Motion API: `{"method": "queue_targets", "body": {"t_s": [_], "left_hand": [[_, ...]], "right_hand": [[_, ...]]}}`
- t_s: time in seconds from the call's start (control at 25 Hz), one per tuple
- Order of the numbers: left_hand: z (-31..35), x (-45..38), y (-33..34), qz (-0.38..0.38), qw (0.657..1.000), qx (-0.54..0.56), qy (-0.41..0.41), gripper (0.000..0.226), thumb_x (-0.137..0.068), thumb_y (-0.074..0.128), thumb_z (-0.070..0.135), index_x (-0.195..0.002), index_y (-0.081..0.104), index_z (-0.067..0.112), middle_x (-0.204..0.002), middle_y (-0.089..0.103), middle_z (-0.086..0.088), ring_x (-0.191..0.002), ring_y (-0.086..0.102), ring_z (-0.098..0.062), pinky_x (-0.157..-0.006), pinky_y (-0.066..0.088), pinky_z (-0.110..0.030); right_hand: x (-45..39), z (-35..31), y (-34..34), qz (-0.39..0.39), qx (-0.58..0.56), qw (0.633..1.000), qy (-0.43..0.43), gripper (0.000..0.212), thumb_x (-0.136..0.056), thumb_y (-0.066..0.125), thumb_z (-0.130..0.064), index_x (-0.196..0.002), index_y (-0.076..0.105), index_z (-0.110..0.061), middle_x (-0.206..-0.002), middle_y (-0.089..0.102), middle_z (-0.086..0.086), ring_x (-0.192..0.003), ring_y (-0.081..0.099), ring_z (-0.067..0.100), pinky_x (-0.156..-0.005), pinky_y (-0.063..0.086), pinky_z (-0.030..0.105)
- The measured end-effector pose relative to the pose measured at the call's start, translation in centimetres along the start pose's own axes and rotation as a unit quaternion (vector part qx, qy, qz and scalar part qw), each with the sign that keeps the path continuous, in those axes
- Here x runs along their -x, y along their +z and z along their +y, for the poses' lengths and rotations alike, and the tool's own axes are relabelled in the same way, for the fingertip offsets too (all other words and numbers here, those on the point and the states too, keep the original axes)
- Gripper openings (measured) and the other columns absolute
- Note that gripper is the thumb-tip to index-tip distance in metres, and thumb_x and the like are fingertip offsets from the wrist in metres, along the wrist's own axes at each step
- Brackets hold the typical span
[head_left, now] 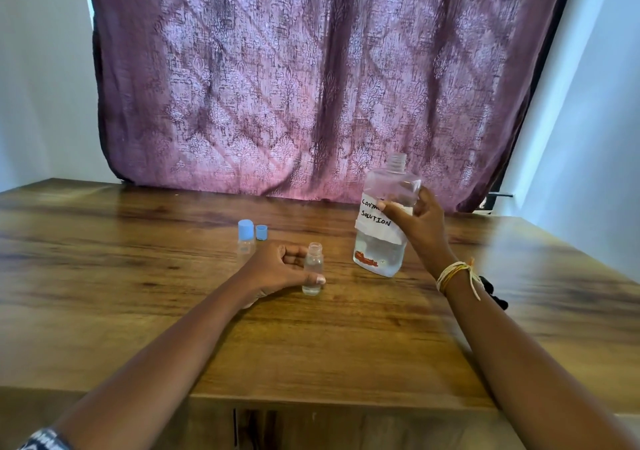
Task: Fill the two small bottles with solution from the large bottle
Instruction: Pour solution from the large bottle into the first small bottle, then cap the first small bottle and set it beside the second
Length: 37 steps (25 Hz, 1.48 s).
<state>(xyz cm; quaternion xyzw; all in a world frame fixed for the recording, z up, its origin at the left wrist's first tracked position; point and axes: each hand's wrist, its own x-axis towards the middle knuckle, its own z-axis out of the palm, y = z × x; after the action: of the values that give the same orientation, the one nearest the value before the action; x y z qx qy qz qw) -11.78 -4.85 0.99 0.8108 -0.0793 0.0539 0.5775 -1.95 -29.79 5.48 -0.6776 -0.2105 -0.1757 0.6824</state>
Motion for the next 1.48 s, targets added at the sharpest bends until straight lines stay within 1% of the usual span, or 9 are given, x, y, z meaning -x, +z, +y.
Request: {"method": "queue_targets", "body": {"t_s": [0.24, 0.48, 0.76, 0.92, 1.0, 1.12, 1.24, 1.36, 1.48], "left_hand": [[0.2, 0.4, 0.0, 0.008, 1.000, -0.013, -0.002, 0.054, -0.063, 0.089, 0.018, -0.113, 0.070, 0.010, -0.102, 0.077, -0.003, -0.099, 0.072, -0.018, -0.093, 0.056, -0.032], [0.4, 1.1, -0.1, 0.021, 1.000, -0.020, 0.010, 0.040, -0.065, 0.088, 0.014, -0.102, 0.073, 0.014, -0.098, 0.077, -0.003, -0.090, 0.072, -0.014, -0.073, 0.055, -0.014], [0.5, 2.0, 0.1, 0.036, 0.997, -0.059, 0.025, 0.044, -0.063, 0.090, 0.016, -0.103, 0.072, 0.013, -0.095, 0.077, 0.001, -0.086, 0.072, -0.009, -0.076, 0.056, -0.017], [0.2, 3.1, -0.9, 0.025, 0.993, -0.110, 0.035, 0.043, -0.068, 0.087, 0.016, -0.108, 0.071, 0.012, -0.103, 0.074, 0.004, -0.089, 0.069, 0.000, -0.076, 0.054, -0.012], [0.0, 3.7, -1.4, 0.044, 0.988, -0.143, 0.040, 0.034, -0.073, 0.083, 0.018, -0.106, 0.073, 0.014, -0.103, 0.073, 0.007, -0.088, 0.066, 0.006, -0.072, 0.049, -0.004], [-0.3, 4.2, -1.2, 0.107, 0.971, -0.205, 0.053, 0.019, -0.081, 0.075, 0.019, -0.100, 0.075, 0.018, -0.099, 0.072, 0.008, -0.086, 0.061, 0.007, -0.070, 0.041, 0.002], [-0.5, 4.2, -0.7, 0.113, 0.952, -0.276, 0.073, 0.020, -0.086, 0.067, 0.017, -0.106, 0.073, 0.018, -0.109, 0.071, 0.005, -0.093, 0.060, 0.001, -0.079, 0.041, -0.004], [-1.1, 4.0, -0.7, 0.068, 0.938, -0.330, 0.084, 0.031, -0.092, 0.058, 0.022, -0.122, 0.066, 0.019, -0.125, 0.065, 0.005, -0.111, 0.058, -0.007, -0.090, 0.039, -0.013], [-1.5, 3.5, -0.7, 0.043, 0.930, -0.357, 0.082, 0.038, -0.097, 0.050, 0.030, -0.134, 0.055, 0.024, -0.138, 0.057, 0.006, -0.121, 0.054, -0.010, -0.094, 0.039, -0.018]], "right_hand": [[1.5, 1.7, -1.7, -0.120, 0.102, 0.983, 0.092, 0.069, -0.060, 0.090, -0.012, -0.121, 0.059, -0.015, -0.118, 0.070, 0.011, -0.106, 0.069, 0.023, -0.083, 0.060, 0.034], [2.5, 1.9, -2.1, -0.086, 0.148, 0.978, 0.120, 0.090, -0.043, 0.093, -0.037, -0.125, 0.058, -0.022, -0.117, 0.070, 0.002, -0.107, 0.066, 0.021, -0.093, 0.056, 0.046], [3.2, 1.2, -2.1, -0.092, 0.160, 0.968, 0.170, 0.076, -0.057, 0.092, -0.017, -0.123, 0.054, -0.012, -0.118, 0.068, 0.007, -0.107, 0.066, 0.023, -0.097, 0.052, 0.050], [5.1, -0.7, -1.9, -0.103, 0.427, 0.876, 0.197, 0.045, -0.065, 0.086, -0.029, -0.078, 0.045, -0.018, -0.076, 0.056, 0.000, -0.066, 0.051, 0.010, -0.052, 0.041, 0.022], [6.4, -1.8, -0.6, -0.153, 0.486, 0.843, 0.171, 0.028, -0.071, 0.079, -0.028, -0.068, 0.052, -0.018, -0.066, 0.059, -0.002, -0.057, 0.051, 0.008, -0.045, 0.035, 0.019], [6.2, -2.8, 3.0, -0.226, 0.423, 0.869, 0.124, 0.012, -0.080, 0.069, -0.012, -0.087, 0.070, -0.002, -0.091, 0.072, 0.017, -0.076, 0.062, 0.019, -0.068, 0.051, 0.033], [4.1, -2.8, 6.6, -0.259, 0.317, 0.908, 0.086, 0.021, -0.085, 0.067, -0.003, -0.106, 0.068, 0.002, -0.103, 0.069, 0.024, -0.086, 0.058, 0.021, -0.075, 0.049, 0.027], [1.3, -0.4, 9.7, -0.256, 0.247, 0.931, 0.081, 0.031, -0.086, 0.067, -0.001, -0.116, 0.063, 0.002, -0.109, 0.067, 0.026, -0.094, 0.059, 0.023, -0.089, 0.051, 0.039], [-1.0, 2.1, 12.8, -0.310, 0.226, 0.920, 0.074, 0.050, -0.084, 0.073, -0.009, -0.131, 0.056, -0.009, -0.119, 0.062, 0.013, -0.111, 0.057, 0.022, -0.092, 0.047, 0.028]]}}
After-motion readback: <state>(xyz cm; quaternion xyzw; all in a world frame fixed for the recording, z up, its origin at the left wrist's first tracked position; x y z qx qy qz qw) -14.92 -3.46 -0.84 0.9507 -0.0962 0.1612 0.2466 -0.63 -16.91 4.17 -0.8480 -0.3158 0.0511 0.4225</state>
